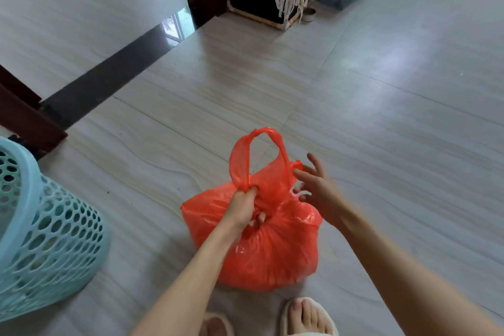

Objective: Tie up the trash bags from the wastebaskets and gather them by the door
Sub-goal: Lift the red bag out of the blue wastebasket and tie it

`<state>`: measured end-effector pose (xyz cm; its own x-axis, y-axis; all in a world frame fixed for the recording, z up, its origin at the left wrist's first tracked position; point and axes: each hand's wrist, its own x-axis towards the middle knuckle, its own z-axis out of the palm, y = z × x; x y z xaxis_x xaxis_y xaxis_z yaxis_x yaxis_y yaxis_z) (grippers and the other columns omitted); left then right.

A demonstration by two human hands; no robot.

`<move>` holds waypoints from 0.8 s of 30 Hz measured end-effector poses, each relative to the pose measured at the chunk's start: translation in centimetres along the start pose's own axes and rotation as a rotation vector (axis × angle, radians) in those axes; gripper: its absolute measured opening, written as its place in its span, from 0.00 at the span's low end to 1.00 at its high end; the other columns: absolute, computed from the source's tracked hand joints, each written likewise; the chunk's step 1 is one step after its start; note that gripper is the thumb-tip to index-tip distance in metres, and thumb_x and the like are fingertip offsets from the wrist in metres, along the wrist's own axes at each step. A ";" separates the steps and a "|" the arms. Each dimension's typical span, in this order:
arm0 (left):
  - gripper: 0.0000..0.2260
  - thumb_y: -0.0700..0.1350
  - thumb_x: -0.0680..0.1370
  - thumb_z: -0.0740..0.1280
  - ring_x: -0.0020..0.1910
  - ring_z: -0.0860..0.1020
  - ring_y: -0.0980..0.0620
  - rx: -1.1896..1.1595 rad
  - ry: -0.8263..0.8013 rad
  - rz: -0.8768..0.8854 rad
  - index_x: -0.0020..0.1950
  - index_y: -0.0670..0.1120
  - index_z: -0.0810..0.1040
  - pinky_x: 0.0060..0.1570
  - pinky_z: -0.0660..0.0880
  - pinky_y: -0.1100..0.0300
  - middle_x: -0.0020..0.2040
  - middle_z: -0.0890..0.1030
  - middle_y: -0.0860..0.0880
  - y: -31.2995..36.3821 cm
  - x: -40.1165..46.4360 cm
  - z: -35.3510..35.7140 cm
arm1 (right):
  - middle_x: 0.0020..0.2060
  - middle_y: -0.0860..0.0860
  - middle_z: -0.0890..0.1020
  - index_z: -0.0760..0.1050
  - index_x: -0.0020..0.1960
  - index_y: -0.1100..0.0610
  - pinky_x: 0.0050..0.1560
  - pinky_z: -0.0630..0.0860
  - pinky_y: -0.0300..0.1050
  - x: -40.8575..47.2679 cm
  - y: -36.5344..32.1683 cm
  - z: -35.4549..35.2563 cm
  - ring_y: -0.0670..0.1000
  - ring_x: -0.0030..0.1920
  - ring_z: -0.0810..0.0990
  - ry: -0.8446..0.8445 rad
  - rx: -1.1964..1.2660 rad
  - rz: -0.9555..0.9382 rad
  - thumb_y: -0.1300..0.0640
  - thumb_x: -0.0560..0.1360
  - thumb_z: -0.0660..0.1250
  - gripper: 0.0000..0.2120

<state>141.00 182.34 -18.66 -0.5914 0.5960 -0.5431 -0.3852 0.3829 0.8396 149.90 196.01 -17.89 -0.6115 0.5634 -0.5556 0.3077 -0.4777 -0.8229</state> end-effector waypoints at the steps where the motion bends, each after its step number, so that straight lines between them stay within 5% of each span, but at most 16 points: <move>1: 0.20 0.41 0.81 0.51 0.12 0.62 0.56 -0.011 -0.026 0.003 0.31 0.40 0.71 0.14 0.55 0.71 0.15 0.69 0.48 -0.1 0.0 -0.2 | 0.53 0.50 0.76 0.58 0.71 0.46 0.26 0.69 0.37 0.1 -0.4 0.7 0.46 0.29 0.73 -0.085 -0.033 -0.014 0.61 0.75 0.65 0.30; 6: 0.21 0.43 0.78 0.51 0.17 0.63 0.55 -0.050 -0.094 -0.002 0.28 0.42 0.75 0.19 0.56 0.68 0.21 0.73 0.46 -0.6 0.2 -1.4 | 0.30 0.51 0.74 0.78 0.47 0.54 0.24 0.63 0.35 1.0 -3.7 3.6 0.46 0.26 0.69 -0.095 -0.310 -0.133 0.59 0.76 0.64 0.04; 8: 0.15 0.48 0.70 0.56 0.21 0.63 0.56 0.001 -0.192 0.011 0.25 0.47 0.72 0.22 0.57 0.64 0.22 0.71 0.50 -0.5 -0.4 -1.7 | 0.28 0.54 0.73 0.77 0.40 0.56 0.23 0.65 0.35 1.5 -4.5 3.8 0.44 0.22 0.70 -0.046 -0.230 -0.102 0.61 0.76 0.62 0.08; 10: 0.06 0.45 0.63 0.61 0.23 0.64 0.59 0.162 -0.265 0.152 0.26 0.50 0.68 0.25 0.60 0.66 0.23 0.68 0.56 -0.2 -1.0 -1.8 | 0.28 0.54 0.74 0.77 0.42 0.58 0.24 0.67 0.36 1.4 -5.1 3.7 0.44 0.21 0.70 -0.044 -0.145 -0.051 0.62 0.77 0.62 0.07; 14: 0.08 0.38 0.70 0.67 0.34 0.75 0.68 0.344 -0.170 0.351 0.40 0.52 0.77 0.39 0.73 0.70 0.36 0.78 0.59 -1.2 -0.1 -1.8 | 0.30 0.55 0.73 0.76 0.45 0.61 0.23 0.70 0.35 1.1 -4.9 3.2 0.47 0.26 0.72 -0.066 0.049 0.021 0.64 0.76 0.63 0.04; 18: 0.13 0.47 0.80 0.60 0.19 0.70 0.60 -0.012 0.107 0.147 0.38 0.45 0.77 0.23 0.68 0.68 0.26 0.74 0.48 -1.0 0.2 -1.9 | 0.30 0.56 0.72 0.76 0.46 0.62 0.22 0.69 0.34 0.7 -4.3 2.2 0.47 0.25 0.71 0.014 0.181 0.059 0.66 0.78 0.58 0.08; 21: 0.14 0.51 0.80 0.58 0.20 0.74 0.60 0.122 0.094 0.127 0.46 0.45 0.79 0.25 0.73 0.69 0.28 0.77 0.48 -0.5 -0.5 -2.5 | 0.30 0.56 0.70 0.75 0.43 0.60 0.21 0.67 0.33 0.3 -4.5 1.1 0.45 0.21 0.71 0.070 0.232 0.009 0.66 0.79 0.55 0.11; 24: 0.21 0.58 0.78 0.57 0.20 0.75 0.57 0.388 0.072 0.098 0.36 0.45 0.78 0.28 0.74 0.66 0.25 0.77 0.46 -0.1 -0.6 -2.8 | 0.30 0.56 0.71 0.75 0.43 0.60 0.24 0.68 0.33 -0.6 -4.9 1.0 0.47 0.24 0.72 0.045 0.195 -0.083 0.67 0.79 0.56 0.11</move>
<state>139.35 179.97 -18.43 -0.6654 0.5973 -0.4478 -0.0366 0.5731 0.8187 148.04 197.39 -13.43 -0.5941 0.6341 -0.4950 0.1080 -0.5469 -0.8302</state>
